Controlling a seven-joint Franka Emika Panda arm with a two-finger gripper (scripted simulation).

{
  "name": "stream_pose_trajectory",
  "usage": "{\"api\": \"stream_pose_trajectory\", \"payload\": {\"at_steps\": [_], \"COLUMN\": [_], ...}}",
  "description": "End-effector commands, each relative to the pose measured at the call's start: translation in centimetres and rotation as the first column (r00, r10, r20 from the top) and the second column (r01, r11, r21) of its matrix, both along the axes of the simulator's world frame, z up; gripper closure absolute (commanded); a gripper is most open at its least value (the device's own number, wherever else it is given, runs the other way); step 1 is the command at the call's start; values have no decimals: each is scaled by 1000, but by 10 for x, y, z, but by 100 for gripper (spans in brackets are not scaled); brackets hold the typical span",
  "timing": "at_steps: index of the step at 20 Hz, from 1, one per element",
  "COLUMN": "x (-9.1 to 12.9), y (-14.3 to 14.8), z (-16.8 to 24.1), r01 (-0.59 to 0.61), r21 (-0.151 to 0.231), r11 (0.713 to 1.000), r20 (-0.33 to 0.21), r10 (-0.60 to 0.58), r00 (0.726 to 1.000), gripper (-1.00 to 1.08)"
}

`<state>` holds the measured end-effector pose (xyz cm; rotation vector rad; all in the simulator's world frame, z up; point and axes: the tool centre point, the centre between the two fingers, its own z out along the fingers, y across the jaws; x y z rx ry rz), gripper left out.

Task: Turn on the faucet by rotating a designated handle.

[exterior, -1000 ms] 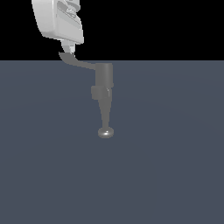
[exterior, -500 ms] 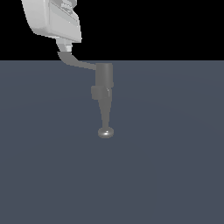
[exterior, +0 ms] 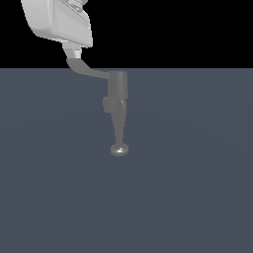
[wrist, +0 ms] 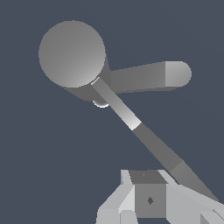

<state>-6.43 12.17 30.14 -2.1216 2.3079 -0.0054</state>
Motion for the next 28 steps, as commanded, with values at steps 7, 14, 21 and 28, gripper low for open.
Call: {"api": "stream_pose_trajectory", "payload": {"at_steps": [7, 14, 21, 28], "x": [-24, -44, -53, -57], "y": [-23, -39, -49, -90], "z": [-1, -1, 0, -1], "r01": [6, 5, 0, 2], "r21": [-2, -2, -2, -2], "r11": [1000, 1000, 1000, 1000], "r20": [-5, -6, -3, -5], "r10": [-6, -5, 0, -2], "r00": [1000, 1000, 1000, 1000], "gripper": [108, 108, 108, 108]}}
